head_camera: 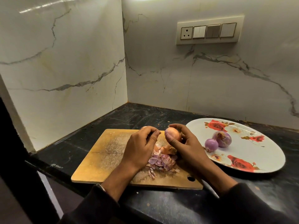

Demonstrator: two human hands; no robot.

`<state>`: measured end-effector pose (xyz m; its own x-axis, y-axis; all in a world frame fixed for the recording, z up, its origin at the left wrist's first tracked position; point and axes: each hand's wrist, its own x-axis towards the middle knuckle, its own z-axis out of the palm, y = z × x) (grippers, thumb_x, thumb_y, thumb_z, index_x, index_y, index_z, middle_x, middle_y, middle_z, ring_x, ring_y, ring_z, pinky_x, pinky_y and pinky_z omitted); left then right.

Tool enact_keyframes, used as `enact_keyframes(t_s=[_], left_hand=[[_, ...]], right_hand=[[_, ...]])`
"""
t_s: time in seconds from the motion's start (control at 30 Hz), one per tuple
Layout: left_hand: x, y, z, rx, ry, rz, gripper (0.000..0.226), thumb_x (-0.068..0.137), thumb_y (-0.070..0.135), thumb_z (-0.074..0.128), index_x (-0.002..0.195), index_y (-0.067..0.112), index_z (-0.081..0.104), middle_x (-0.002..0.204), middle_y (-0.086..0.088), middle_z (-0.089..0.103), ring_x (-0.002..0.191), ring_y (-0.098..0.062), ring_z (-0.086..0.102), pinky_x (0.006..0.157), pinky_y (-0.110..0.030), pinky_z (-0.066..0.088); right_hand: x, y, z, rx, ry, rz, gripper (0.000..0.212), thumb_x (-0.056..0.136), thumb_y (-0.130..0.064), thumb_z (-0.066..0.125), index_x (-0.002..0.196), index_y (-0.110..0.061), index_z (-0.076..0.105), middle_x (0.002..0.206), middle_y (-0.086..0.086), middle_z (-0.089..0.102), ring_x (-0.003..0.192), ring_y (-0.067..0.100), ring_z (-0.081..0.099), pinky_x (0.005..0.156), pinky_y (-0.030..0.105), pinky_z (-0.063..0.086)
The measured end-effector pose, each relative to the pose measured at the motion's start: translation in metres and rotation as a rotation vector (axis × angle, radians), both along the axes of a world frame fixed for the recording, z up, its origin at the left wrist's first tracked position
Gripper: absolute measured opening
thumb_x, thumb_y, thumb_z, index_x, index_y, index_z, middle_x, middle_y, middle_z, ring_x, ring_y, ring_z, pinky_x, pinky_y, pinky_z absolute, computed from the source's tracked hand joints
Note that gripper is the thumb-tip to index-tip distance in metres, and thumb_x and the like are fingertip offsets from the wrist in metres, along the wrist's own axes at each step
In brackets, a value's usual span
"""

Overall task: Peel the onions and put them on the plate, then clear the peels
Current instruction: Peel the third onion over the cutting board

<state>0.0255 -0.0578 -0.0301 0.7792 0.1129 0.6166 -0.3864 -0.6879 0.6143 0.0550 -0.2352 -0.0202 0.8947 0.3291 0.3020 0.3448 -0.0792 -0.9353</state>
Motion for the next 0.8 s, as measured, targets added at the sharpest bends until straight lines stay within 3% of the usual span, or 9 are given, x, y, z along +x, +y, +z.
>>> enact_keyframes(t_s=[0.17, 0.27, 0.4, 0.53, 0.63, 0.7, 0.8], left_hand=[[-0.0041, 0.0001, 0.0033, -0.132, 0.042, -0.045, 0.043, 0.095, 0.057, 0.045, 0.116, 0.026, 0.065, 0.096, 0.011, 0.070, 0.087, -0.003, 0.067, 0.072, -0.028, 0.058], [-0.0051, 0.0004, 0.0043, -0.164, 0.145, -0.156, 0.050, 0.091, 0.058, 0.050, 0.129, 0.027, 0.063, 0.113, 0.007, 0.070, 0.098, 0.000, 0.066, 0.077, -0.019, 0.056], [-0.0069, -0.0014, 0.0069, -0.194, 0.156, -0.207, 0.050, 0.085, 0.051, 0.062, 0.130, 0.031, 0.061, 0.117, 0.013, 0.067, 0.107, 0.006, 0.063, 0.086, -0.020, 0.056], [-0.0080, -0.0018, 0.0076, -0.341, 0.183, -0.291, 0.051, 0.090, 0.036, 0.063, 0.138, 0.025, 0.056, 0.125, 0.000, 0.064, 0.099, -0.009, 0.071, 0.078, -0.024, 0.059], [-0.0073, -0.0010, 0.0063, -0.396, 0.206, -0.322, 0.046, 0.097, 0.023, 0.060, 0.142, 0.026, 0.051, 0.128, -0.006, 0.059, 0.100, -0.020, 0.072, 0.080, -0.030, 0.061], [-0.0054, 0.0001, 0.0042, -0.392, 0.218, -0.328, 0.046, 0.099, 0.021, 0.059, 0.143, 0.028, 0.049, 0.135, -0.005, 0.054, 0.112, -0.017, 0.066, 0.088, -0.034, 0.060], [-0.0038, 0.0004, 0.0028, -0.355, 0.231, -0.334, 0.046, 0.100, 0.020, 0.057, 0.144, 0.028, 0.047, 0.140, -0.002, 0.049, 0.120, -0.008, 0.059, 0.091, -0.027, 0.057]], right_hand=[[-0.0005, -0.0013, 0.0013, -0.096, -0.108, 0.003, 0.053, 0.083, -0.008, 0.079, 0.125, -0.037, 0.062, 0.130, -0.012, 0.058, 0.110, 0.010, 0.059, 0.075, 0.015, 0.056], [0.0008, -0.0005, -0.0001, -0.097, -0.156, -0.020, 0.064, 0.074, -0.012, 0.088, 0.126, -0.037, 0.061, 0.127, -0.013, 0.061, 0.111, 0.007, 0.062, 0.079, 0.019, 0.058], [0.0041, 0.0006, -0.0038, -0.092, -0.203, -0.045, 0.065, 0.070, -0.014, 0.090, 0.127, -0.036, 0.065, 0.128, -0.010, 0.064, 0.115, 0.008, 0.063, 0.088, 0.027, 0.060], [0.0064, -0.0016, -0.0046, -0.050, -0.224, -0.024, 0.051, 0.080, -0.023, 0.080, 0.128, -0.035, 0.067, 0.126, -0.010, 0.063, 0.119, 0.008, 0.061, 0.094, 0.031, 0.058], [0.0064, -0.0016, -0.0041, 0.036, -0.180, -0.050, 0.037, 0.083, -0.014, 0.078, 0.115, -0.031, 0.074, 0.116, -0.007, 0.073, 0.111, 0.009, 0.069, 0.091, 0.033, 0.059], [0.0035, -0.0006, -0.0027, 0.120, -0.102, -0.056, 0.029, 0.085, -0.010, 0.076, 0.106, -0.030, 0.077, 0.112, -0.004, 0.075, 0.102, 0.012, 0.073, 0.080, 0.036, 0.063], [0.0010, 0.0005, -0.0024, 0.161, -0.098, -0.090, 0.021, 0.086, -0.008, 0.075, 0.101, -0.023, 0.078, 0.105, 0.000, 0.076, 0.093, 0.014, 0.075, 0.071, 0.039, 0.064]])
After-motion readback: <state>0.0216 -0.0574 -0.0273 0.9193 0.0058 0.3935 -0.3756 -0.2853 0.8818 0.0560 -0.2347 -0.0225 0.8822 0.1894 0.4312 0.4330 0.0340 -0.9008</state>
